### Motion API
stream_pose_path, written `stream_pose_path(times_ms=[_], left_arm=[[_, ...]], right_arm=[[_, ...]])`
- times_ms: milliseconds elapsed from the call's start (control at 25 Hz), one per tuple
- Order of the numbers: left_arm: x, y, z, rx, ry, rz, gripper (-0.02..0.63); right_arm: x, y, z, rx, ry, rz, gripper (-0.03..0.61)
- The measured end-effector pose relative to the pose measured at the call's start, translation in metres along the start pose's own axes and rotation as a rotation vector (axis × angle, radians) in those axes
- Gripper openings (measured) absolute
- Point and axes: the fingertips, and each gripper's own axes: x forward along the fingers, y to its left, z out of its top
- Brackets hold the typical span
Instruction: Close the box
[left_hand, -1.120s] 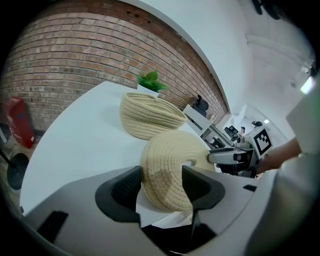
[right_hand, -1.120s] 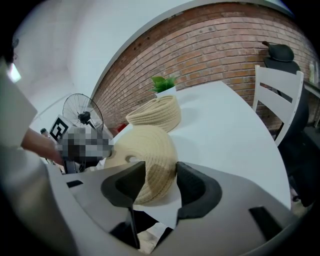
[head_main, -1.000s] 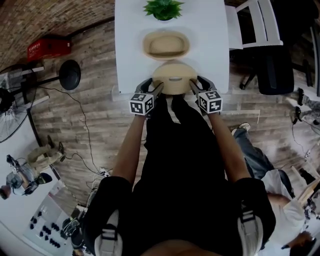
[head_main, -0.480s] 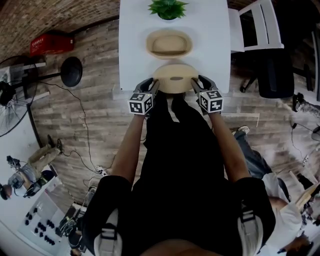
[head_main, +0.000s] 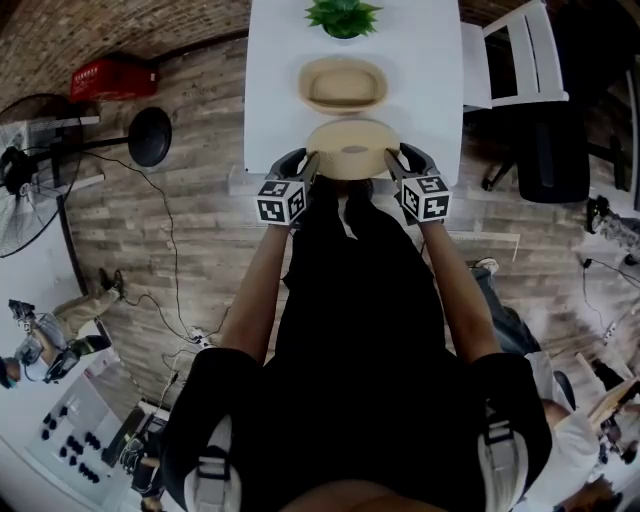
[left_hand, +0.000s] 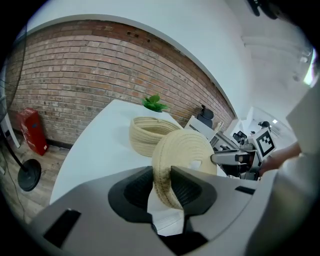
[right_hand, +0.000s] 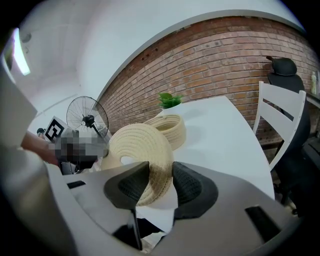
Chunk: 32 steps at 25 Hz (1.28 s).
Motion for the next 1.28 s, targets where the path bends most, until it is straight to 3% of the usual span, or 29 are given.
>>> stream_pose_path(times_ms=[520,1280], left_arm=[[-0.020,0.007,0.040,0.030,-0.048,0.030,0.120],[0.024,0.048,0.100,0.012,-0.060,-0.010,0.120]], right_arm=[[-0.001,0.016,0.035,0.004,-0.062,0.015,0.144],[0.042,-0.004,0.096,0.030,-0.084,-0.048,0.141]])
